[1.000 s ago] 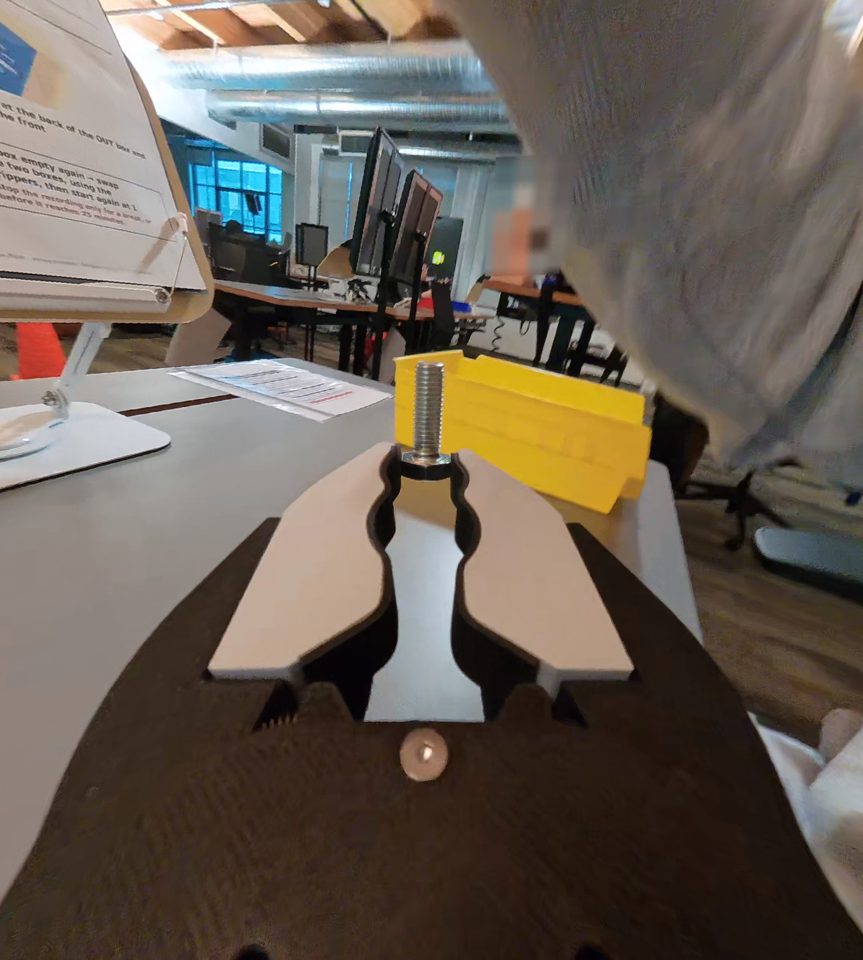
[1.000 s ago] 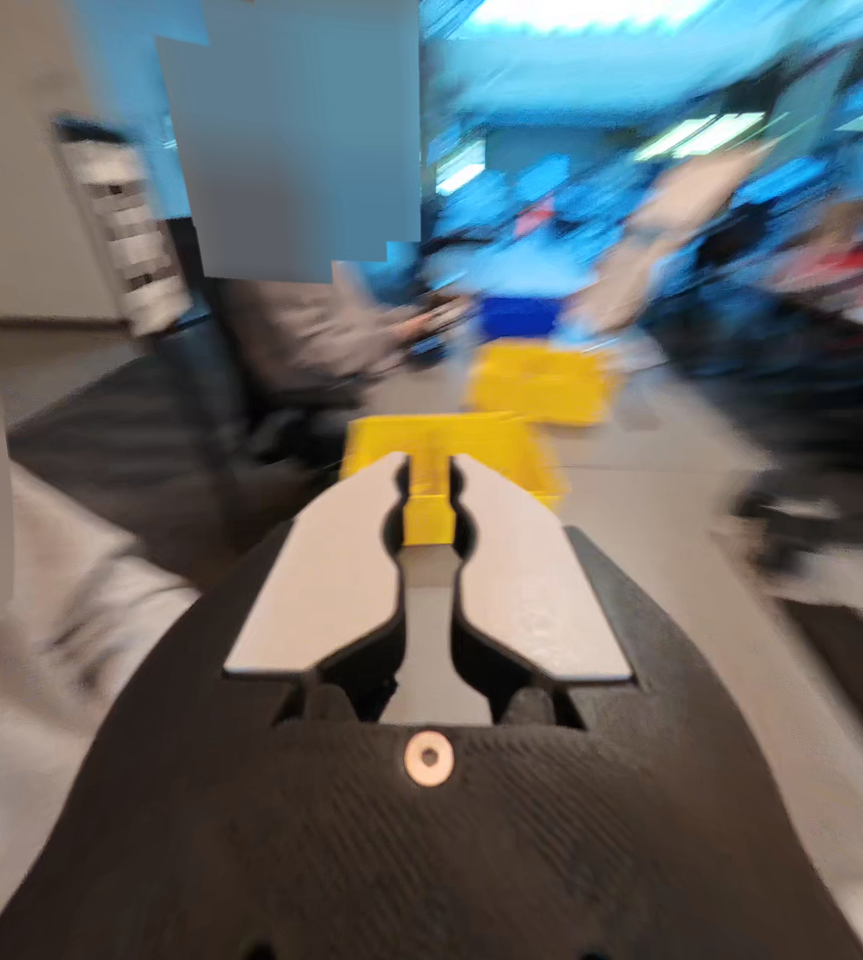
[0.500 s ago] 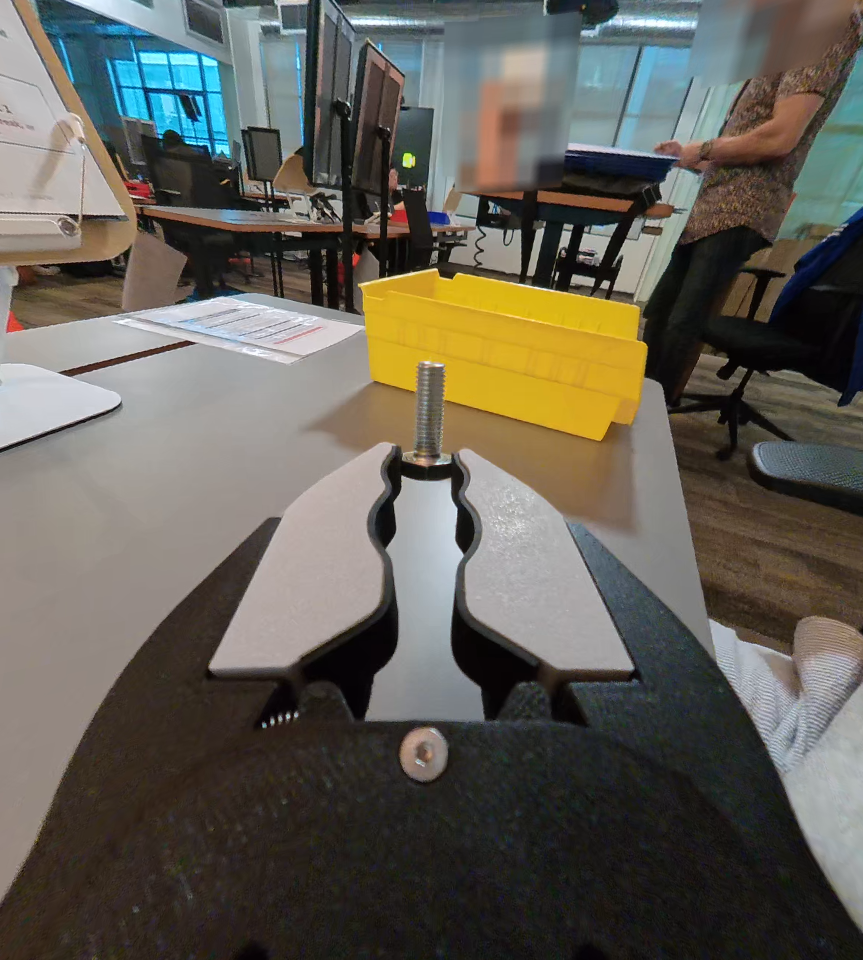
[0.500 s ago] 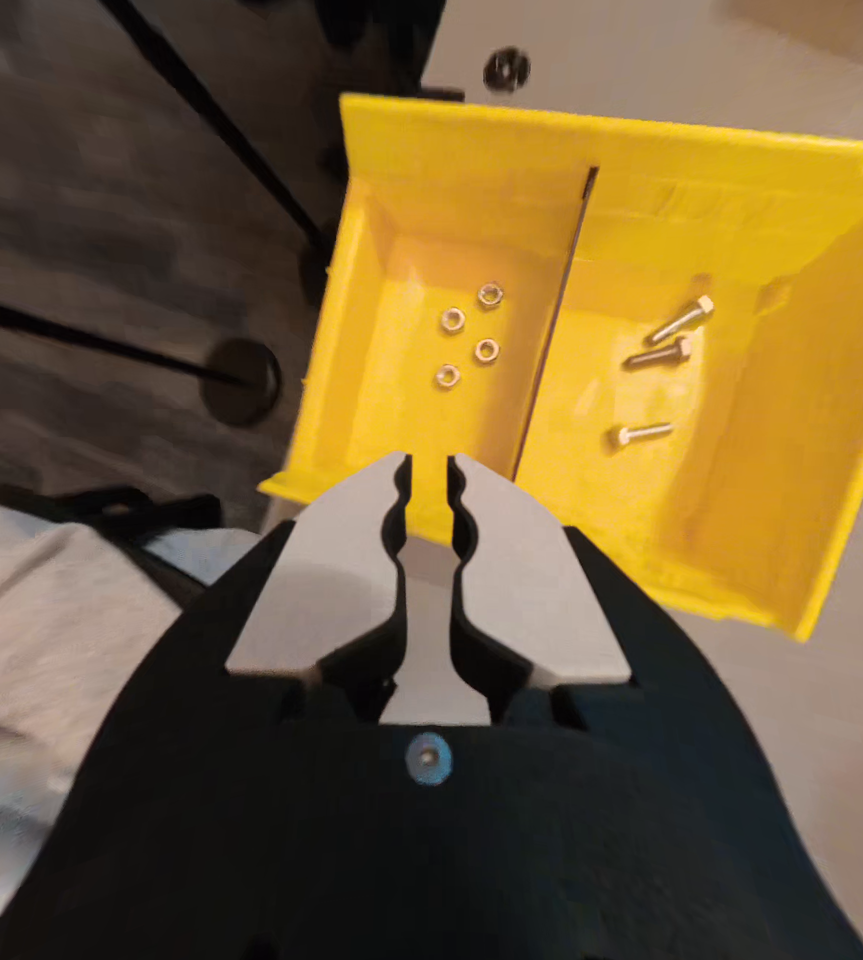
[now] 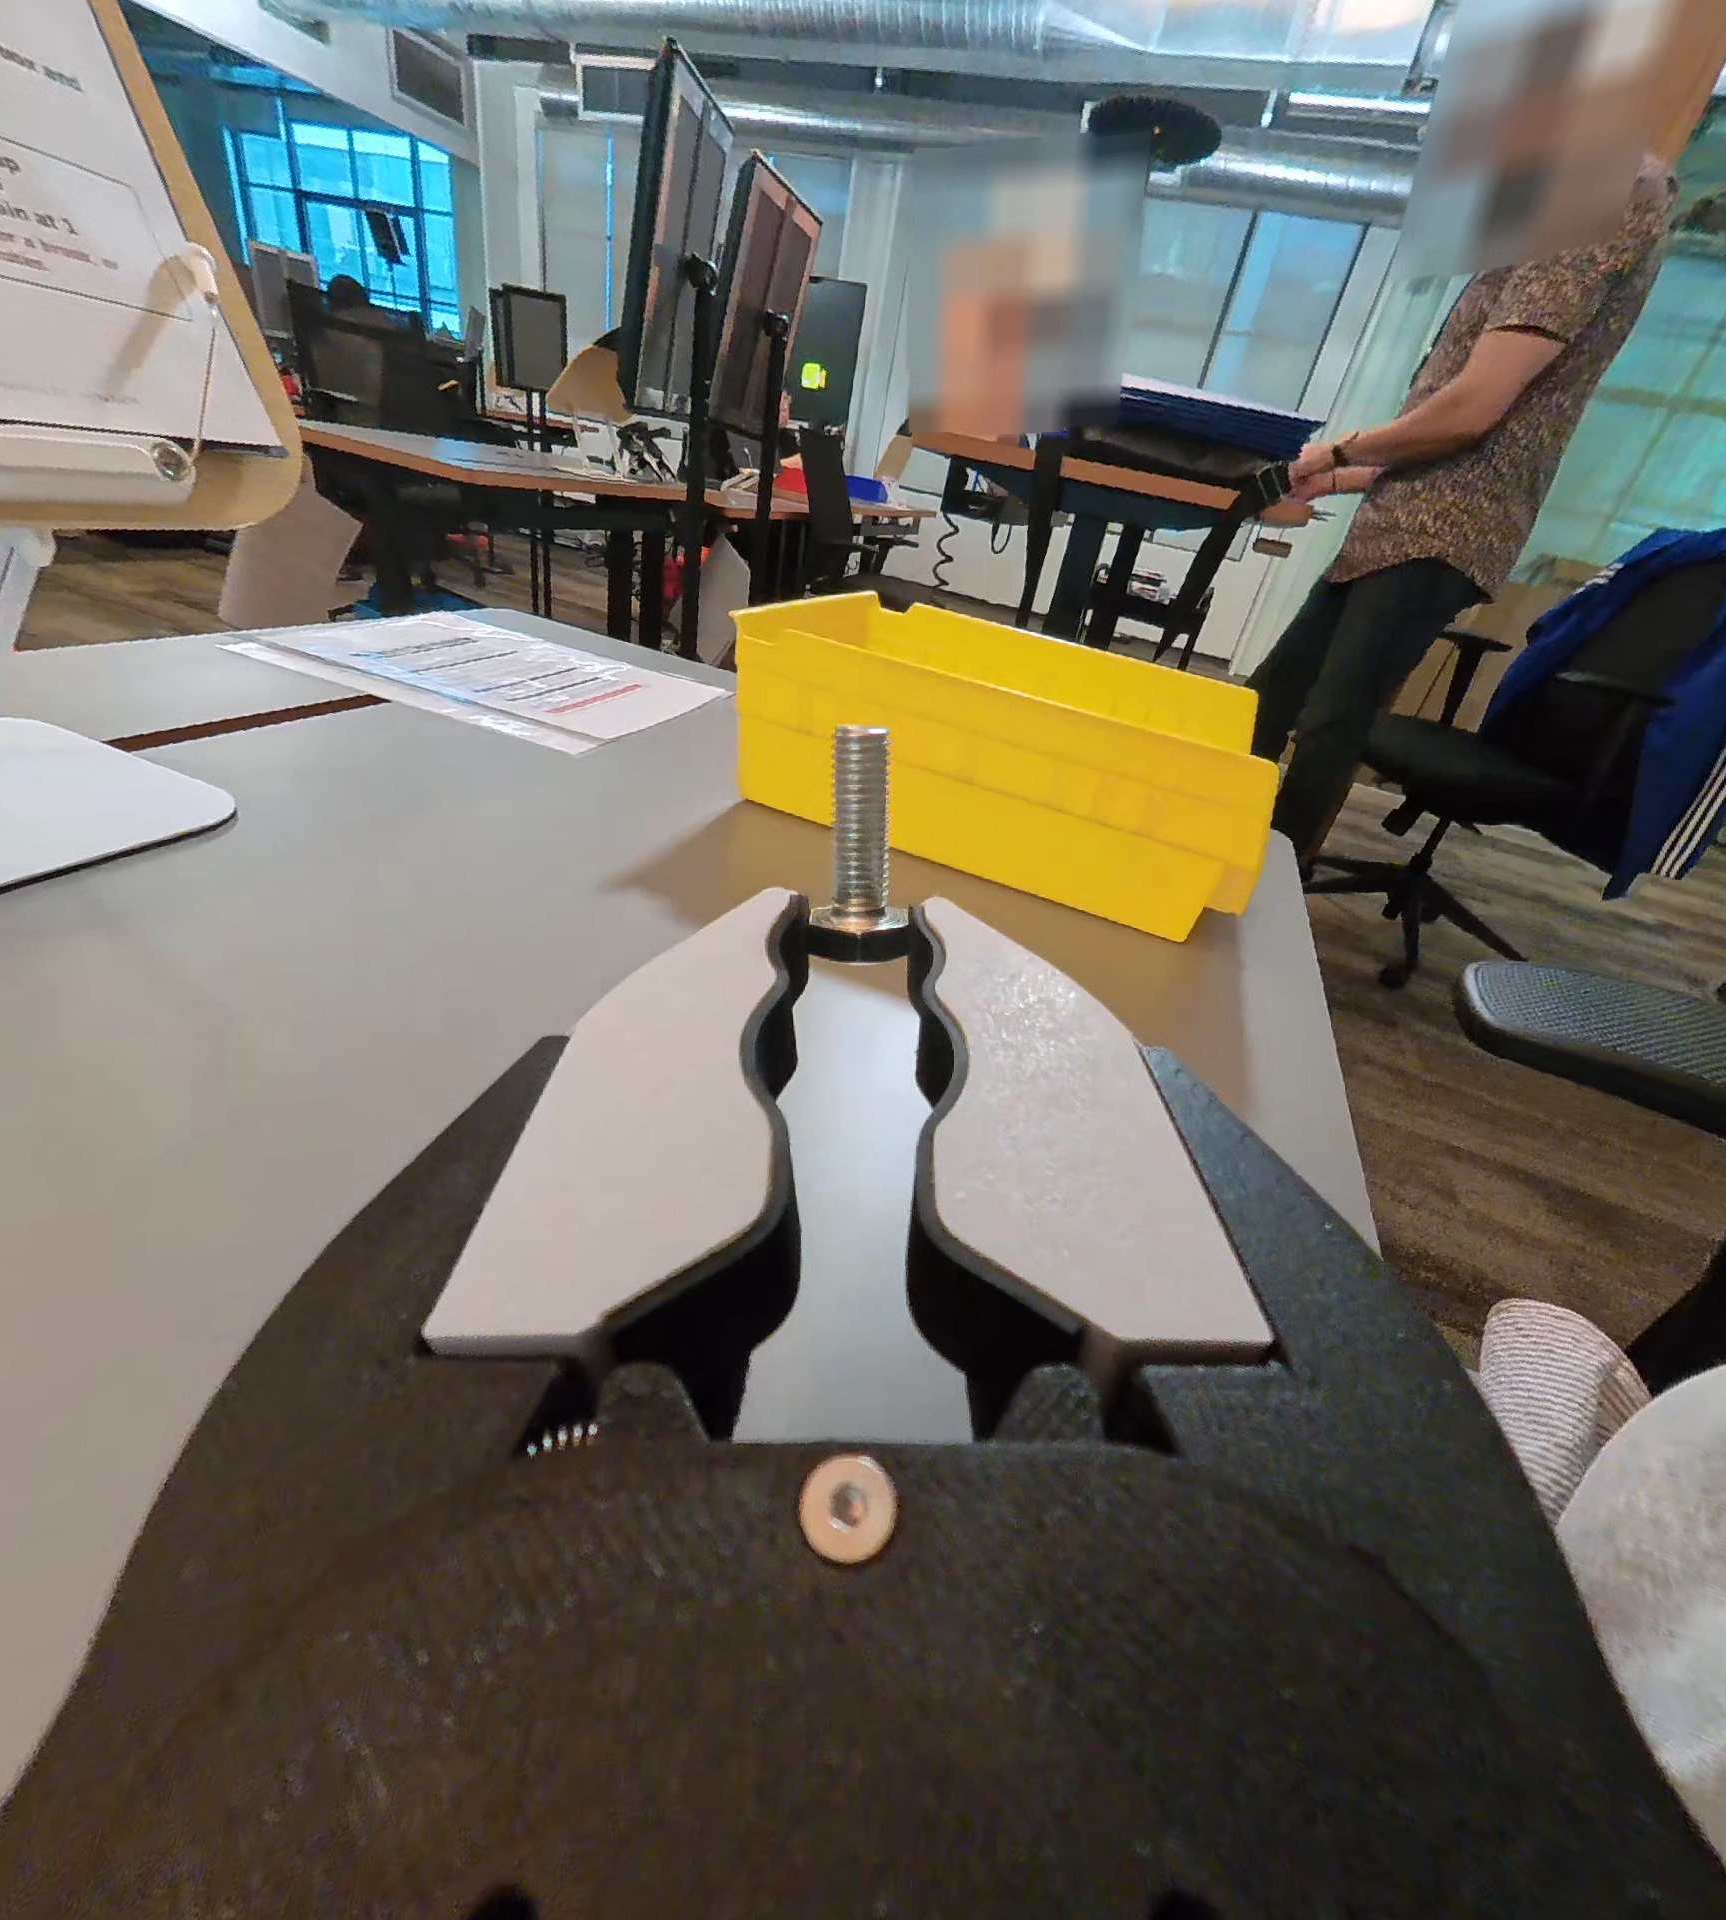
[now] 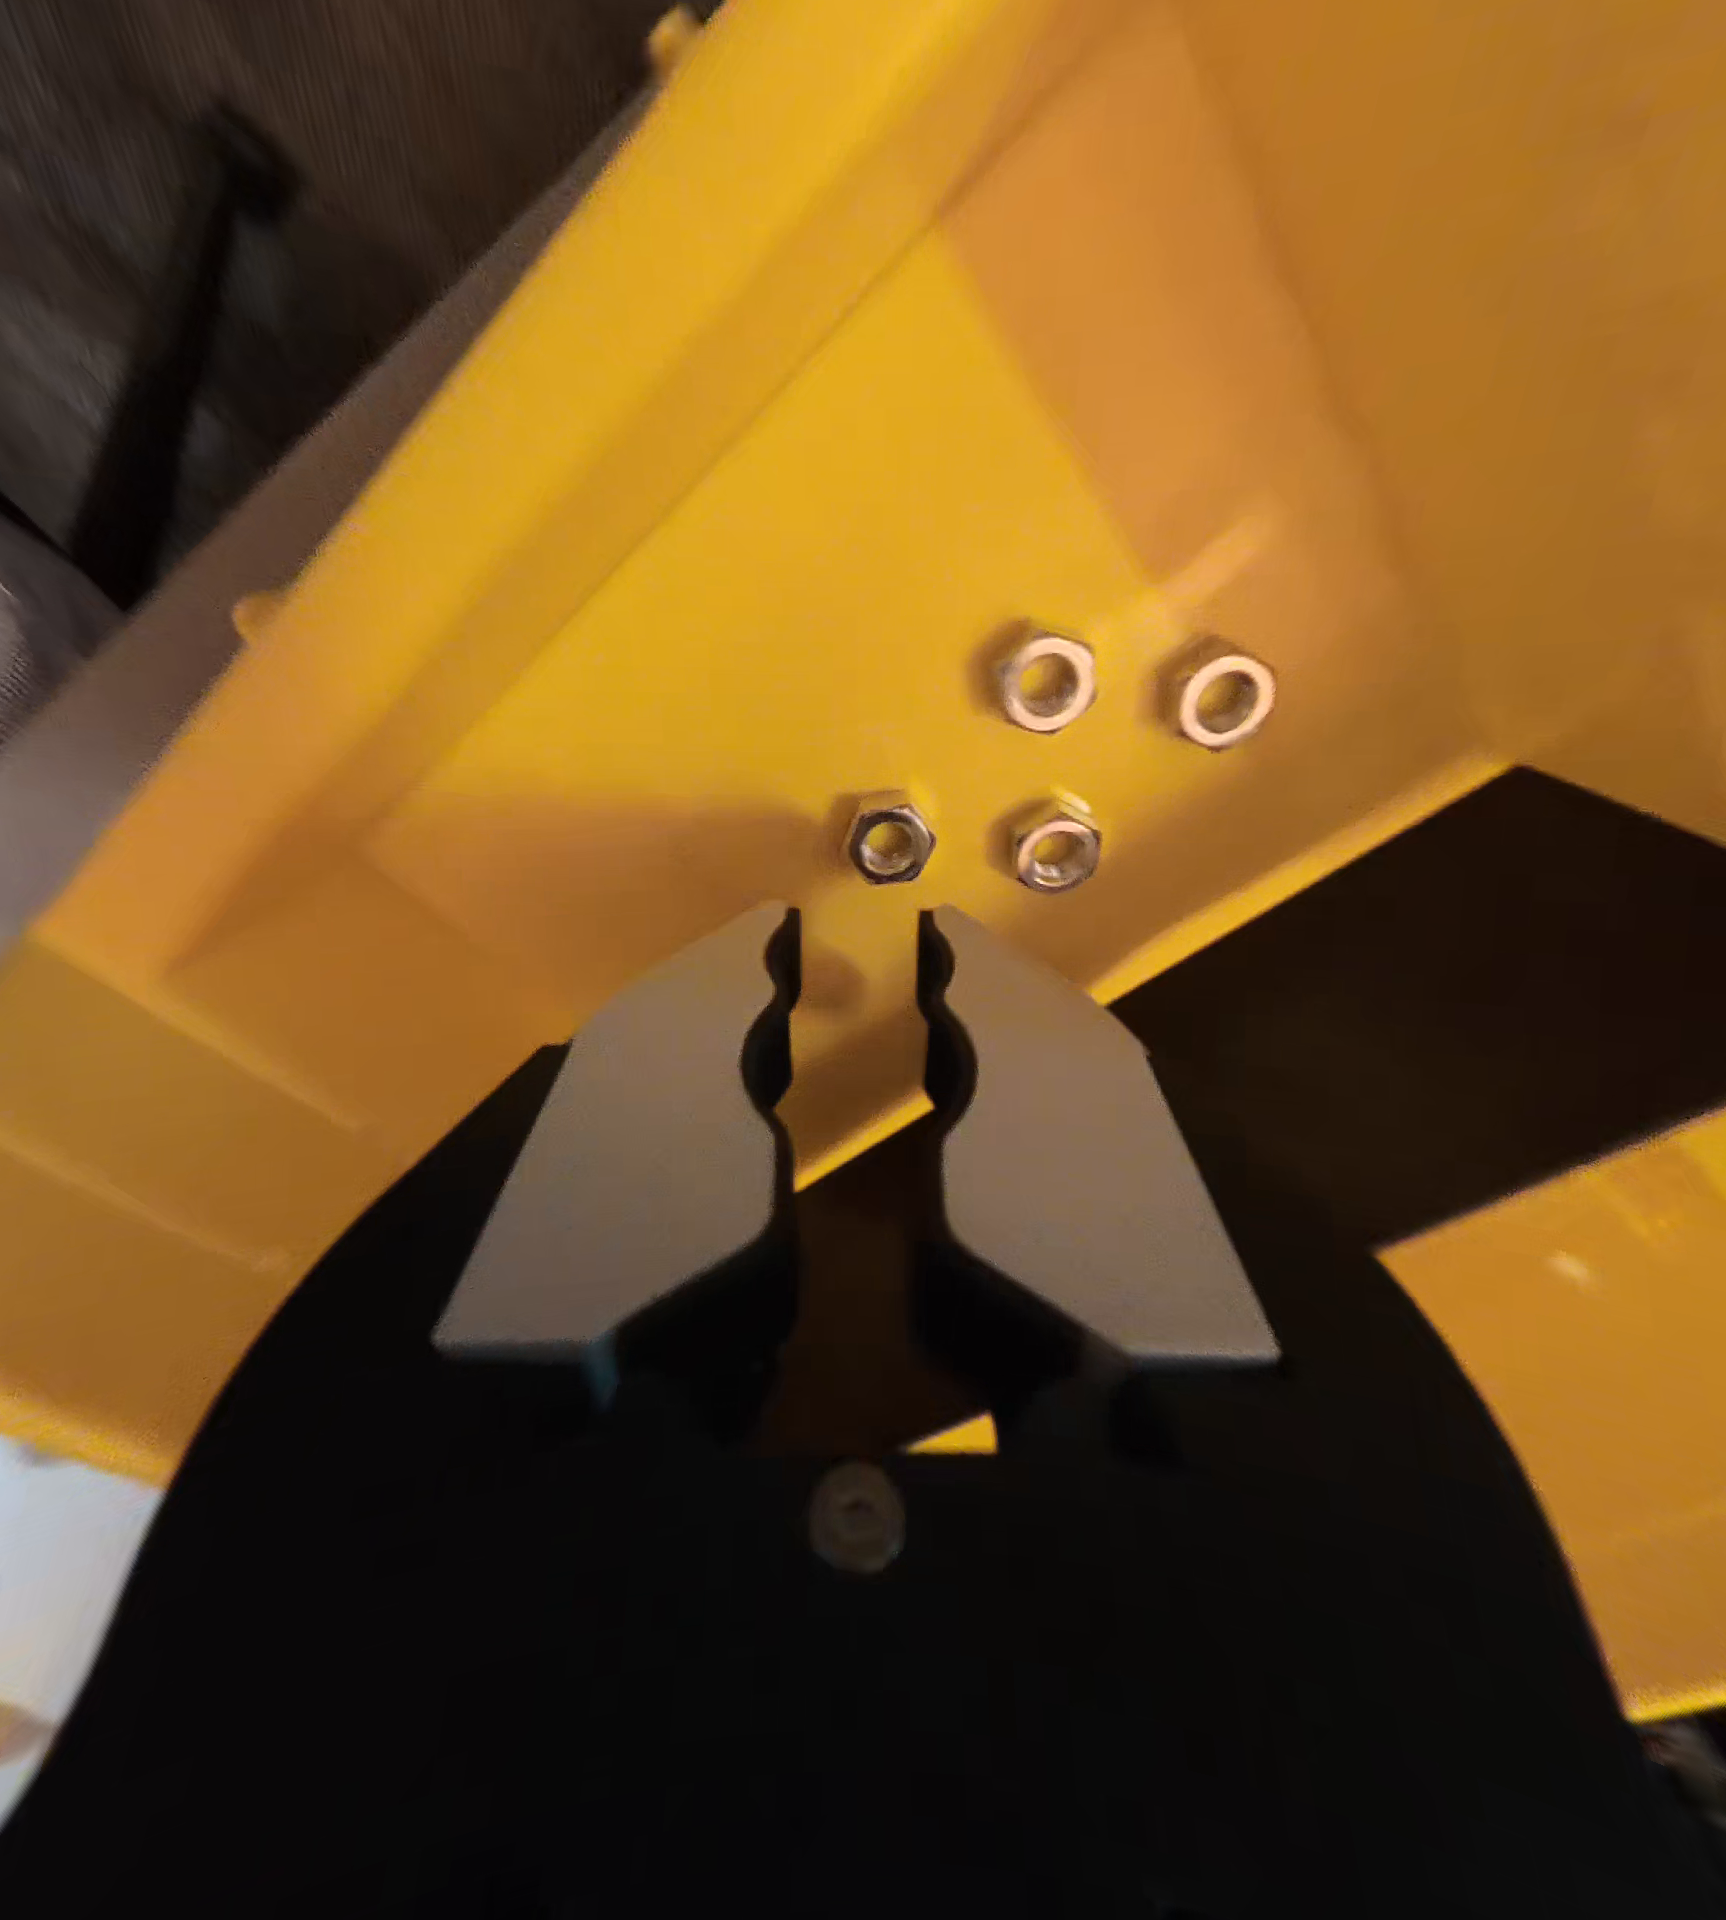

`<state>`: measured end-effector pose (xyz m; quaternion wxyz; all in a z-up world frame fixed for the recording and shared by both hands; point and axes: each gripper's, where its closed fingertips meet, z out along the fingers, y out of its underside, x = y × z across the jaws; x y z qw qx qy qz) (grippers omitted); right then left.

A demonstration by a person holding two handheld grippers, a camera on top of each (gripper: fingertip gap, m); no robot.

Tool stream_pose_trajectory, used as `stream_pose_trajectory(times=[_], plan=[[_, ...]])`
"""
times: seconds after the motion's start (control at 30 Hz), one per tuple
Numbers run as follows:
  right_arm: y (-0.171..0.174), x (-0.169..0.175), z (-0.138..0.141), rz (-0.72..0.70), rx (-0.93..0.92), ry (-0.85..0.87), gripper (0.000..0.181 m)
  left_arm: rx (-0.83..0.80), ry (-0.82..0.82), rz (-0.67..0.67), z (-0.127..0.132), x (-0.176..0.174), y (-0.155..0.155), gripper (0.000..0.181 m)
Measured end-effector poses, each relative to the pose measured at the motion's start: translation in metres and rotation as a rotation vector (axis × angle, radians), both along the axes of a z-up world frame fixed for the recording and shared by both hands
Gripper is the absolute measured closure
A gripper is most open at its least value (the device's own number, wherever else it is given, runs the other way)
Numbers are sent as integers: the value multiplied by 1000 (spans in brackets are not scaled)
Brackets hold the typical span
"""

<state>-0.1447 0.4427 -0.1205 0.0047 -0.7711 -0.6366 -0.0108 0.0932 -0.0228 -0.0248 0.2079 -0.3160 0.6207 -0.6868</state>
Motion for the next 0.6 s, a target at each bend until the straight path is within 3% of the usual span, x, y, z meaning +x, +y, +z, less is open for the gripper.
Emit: stream_pose_trajectory(times=[0.1, 0.43, 0.6], plan=[[-1, 6, -9, 80, 4, -42, 157, -2, -5, -4, 2, 0, -1, 163], [8, -6, -17, 136, -30, -35, 152, -25, -10, -10, 5, 1, -1, 163], [6, -13, -13, 123, 8, 5, 162, -14, -10, -23, 3, 1, -5, 162]])
